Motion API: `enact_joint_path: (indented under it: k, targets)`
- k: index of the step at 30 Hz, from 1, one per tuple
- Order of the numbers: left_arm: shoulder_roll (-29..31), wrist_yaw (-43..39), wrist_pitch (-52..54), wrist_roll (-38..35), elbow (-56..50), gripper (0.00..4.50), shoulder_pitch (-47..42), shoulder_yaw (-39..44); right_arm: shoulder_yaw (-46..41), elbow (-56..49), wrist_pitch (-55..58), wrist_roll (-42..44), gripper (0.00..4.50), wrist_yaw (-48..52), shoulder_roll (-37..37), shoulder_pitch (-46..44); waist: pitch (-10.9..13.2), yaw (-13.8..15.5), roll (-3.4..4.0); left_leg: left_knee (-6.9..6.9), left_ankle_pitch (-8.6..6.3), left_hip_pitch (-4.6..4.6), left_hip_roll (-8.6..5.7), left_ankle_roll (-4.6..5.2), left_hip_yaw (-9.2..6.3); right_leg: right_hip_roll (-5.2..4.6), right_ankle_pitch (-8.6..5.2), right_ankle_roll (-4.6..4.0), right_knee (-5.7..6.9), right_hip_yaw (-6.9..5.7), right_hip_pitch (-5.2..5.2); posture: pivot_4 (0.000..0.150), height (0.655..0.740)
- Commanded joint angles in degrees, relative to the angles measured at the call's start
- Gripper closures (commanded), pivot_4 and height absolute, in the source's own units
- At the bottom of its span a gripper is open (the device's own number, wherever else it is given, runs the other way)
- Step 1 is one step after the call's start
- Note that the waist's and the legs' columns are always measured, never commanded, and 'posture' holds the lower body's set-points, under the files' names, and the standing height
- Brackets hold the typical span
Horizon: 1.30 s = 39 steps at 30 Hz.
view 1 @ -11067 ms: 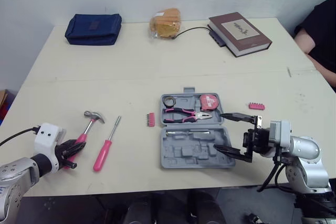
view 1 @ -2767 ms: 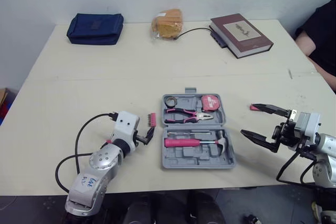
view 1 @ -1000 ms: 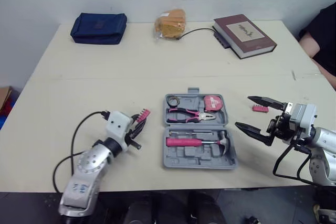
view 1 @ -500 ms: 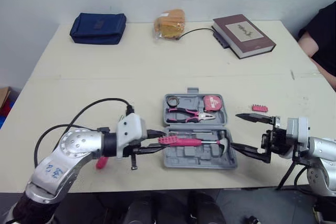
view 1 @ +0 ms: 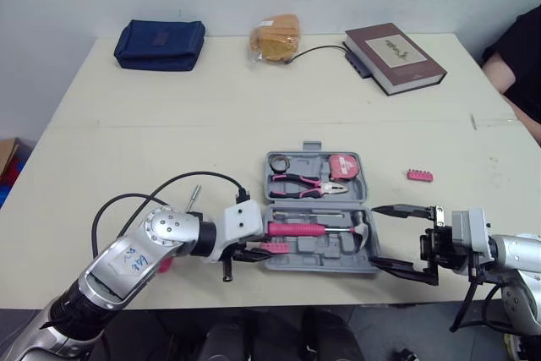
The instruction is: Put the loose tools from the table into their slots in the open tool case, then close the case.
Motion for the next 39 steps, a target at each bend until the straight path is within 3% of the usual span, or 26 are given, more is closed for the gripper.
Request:
enact_joint_path:
  k: [1,10,28,29,31,33,39]
  targets:
    - [0.2,-0.4,1.1,1.3,-0.4,3.86,-1.5,-1.4,-1.0,-2.6,1.1,0.4,0.00,-1.6,-0.8,0.1,0.0,0.0,0.00,0.00,0.00,0.00,0.00,0.00,0.00,0.00,0.00,0.00,0.00,0.00,0.00,0.150,0.7400]
    - [-2.7,1.3,4.2,7.1,3.1,3.86,-7.8,-7.9,1.5,-4.7,4.3,-0.1,0.00,-5.3,0.0,-3.6,0.0,0.0,-0.02,0.03,0.01,0.00,-0.01,0.01,0.00,0.04,0.00,0.00,0.02,0.00,0.00,0.150,0.7400]
    - [-7.1,0.7,7.2,7.4,6.1,3.86,-11.5,-9.5,1.1,2.0,-2.9,-1.1,0.00,-1.7,2.0,-2.2,0.0,0.2,-0.04,0.13,0.10,0.02,-0.08,0.11,-0.03,0.02,0.02,0.04,0.10,0.07,0.07,0.150,0.7400]
    - [-6.9,0.3,6.8,7.1,5.1,3.06,-11.3,-9.3,1.0,2.7,-3.4,-1.2,0.00,-1.4,2.0,-2.3,0.0,0.2,-0.04,0.13,0.10,0.02,-0.08,0.11,-0.03,0.02,0.02,0.04,0.10,0.07,0.08,0.150,0.7400]
    - [-7.2,0.1,6.4,6.0,3.2,2.59,-10.8,-8.0,1.1,3.4,-4.0,-1.1,0.00,-1.0,2.0,-2.3,0.0,0.1,-0.04,0.13,0.10,0.02,-0.08,0.11,-0.03,0.01,0.02,0.04,0.10,0.07,0.07,0.150,0.7400]
    - [-7.7,0.5,5.8,5.1,1.6,1.75,-10.4,-6.0,1.2,3.8,-4.3,-1.0,0.00,-0.6,2.0,-2.3,0.0,0.0,-0.04,0.13,0.10,0.01,-0.07,0.11,-0.03,0.02,0.02,0.04,0.11,0.08,0.06,0.150,0.7400]
    - [-5.8,-2.5,0.4,2.0,-1.6,1.75,-7.6,-0.3,1.5,4.0,-4.0,-0.7,0.00,-0.2,1.7,-2.8,0.0,0.0,-0.04,0.13,0.14,0.01,-0.05,0.06,-0.03,0.02,0.01,0.03,0.15,0.08,0.04,0.150,0.7400]
